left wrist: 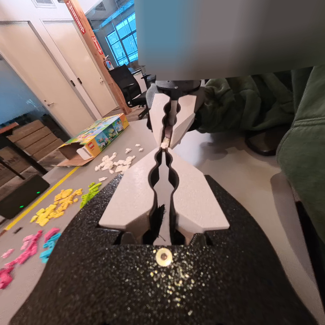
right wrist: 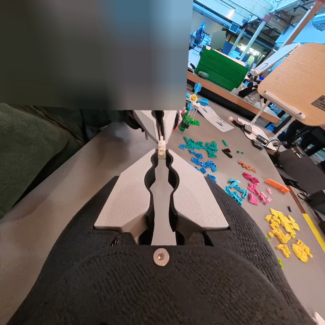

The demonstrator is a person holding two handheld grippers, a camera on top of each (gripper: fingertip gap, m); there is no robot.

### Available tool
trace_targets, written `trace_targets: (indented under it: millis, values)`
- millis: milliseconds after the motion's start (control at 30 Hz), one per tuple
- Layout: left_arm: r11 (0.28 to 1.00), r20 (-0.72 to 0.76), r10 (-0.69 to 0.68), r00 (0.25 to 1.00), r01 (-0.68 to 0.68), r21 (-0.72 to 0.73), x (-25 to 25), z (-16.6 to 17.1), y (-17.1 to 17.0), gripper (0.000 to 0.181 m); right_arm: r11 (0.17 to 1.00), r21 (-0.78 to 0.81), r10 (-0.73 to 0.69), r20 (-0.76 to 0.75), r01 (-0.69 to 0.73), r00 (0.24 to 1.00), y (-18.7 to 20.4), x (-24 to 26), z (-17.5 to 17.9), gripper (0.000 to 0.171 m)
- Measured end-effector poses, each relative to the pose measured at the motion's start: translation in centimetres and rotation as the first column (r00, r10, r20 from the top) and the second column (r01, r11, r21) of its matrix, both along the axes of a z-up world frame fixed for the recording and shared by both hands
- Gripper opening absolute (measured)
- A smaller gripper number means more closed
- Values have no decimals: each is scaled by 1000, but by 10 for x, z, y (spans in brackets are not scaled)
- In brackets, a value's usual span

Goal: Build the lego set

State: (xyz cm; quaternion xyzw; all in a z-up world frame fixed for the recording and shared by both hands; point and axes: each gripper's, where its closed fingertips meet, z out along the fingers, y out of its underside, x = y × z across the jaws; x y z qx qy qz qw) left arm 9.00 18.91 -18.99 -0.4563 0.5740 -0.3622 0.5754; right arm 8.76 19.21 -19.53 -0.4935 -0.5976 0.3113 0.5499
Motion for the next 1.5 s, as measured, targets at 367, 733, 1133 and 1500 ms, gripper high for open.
trace_targets:
  millis: [367,733,1133,1500]
  values:
    - [963,224,269,937,-255,-91,-100,30,38,23,921,171,-327,-146,350,934,61,29,-12,6]
    - [889,480,445,756,-440,-130,-225,25,56,38,707,199,-635,-244,678,733,116,55,-10,6]
    - [907,591,419,689,-353,-231,-247,36,64,35,593,284,-747,-155,754,646,157,44,-30,6]
    - [898,593,438,676,-353,-261,-249,34,69,31,577,317,-757,-139,753,638,162,41,-32,6]
